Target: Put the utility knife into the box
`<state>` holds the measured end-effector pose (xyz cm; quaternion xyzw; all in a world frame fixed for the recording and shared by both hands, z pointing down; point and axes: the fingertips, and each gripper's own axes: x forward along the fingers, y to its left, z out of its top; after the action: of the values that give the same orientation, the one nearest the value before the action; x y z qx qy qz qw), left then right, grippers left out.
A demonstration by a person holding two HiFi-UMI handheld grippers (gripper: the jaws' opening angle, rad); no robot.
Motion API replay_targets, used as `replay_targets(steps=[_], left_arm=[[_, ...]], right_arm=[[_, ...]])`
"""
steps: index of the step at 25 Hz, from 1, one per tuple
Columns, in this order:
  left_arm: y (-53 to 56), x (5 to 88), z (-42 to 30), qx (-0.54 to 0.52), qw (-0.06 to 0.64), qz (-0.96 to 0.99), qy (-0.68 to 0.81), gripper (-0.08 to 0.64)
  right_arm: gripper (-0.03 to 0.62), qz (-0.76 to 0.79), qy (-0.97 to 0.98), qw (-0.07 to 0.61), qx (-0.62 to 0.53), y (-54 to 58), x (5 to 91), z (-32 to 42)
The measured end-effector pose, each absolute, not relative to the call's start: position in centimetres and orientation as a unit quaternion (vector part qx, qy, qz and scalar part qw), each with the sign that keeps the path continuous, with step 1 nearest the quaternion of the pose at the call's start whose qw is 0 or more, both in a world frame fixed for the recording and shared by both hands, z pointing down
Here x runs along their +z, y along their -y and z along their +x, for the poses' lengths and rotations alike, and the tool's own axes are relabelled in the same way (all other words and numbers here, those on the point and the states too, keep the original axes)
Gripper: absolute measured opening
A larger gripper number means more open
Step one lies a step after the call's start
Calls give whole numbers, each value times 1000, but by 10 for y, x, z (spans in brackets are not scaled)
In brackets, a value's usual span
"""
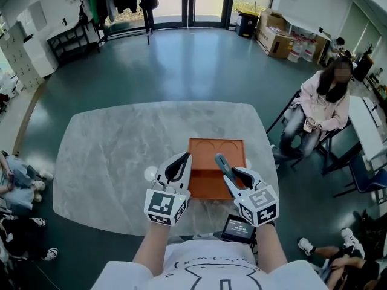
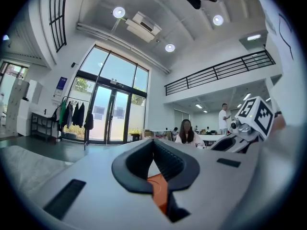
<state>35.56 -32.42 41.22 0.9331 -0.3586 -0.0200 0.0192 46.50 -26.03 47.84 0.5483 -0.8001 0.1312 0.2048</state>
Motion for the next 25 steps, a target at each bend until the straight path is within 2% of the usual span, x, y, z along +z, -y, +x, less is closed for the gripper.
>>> replay_targets(steps=[12,25], left_arm=[[326,422,335,-12,28,906,423,15],[321,438,326,3,36,895,445,15]], right_arm=[[133,421,833,332,139,264,532,457],[133,326,829,418,181,261,605,451]])
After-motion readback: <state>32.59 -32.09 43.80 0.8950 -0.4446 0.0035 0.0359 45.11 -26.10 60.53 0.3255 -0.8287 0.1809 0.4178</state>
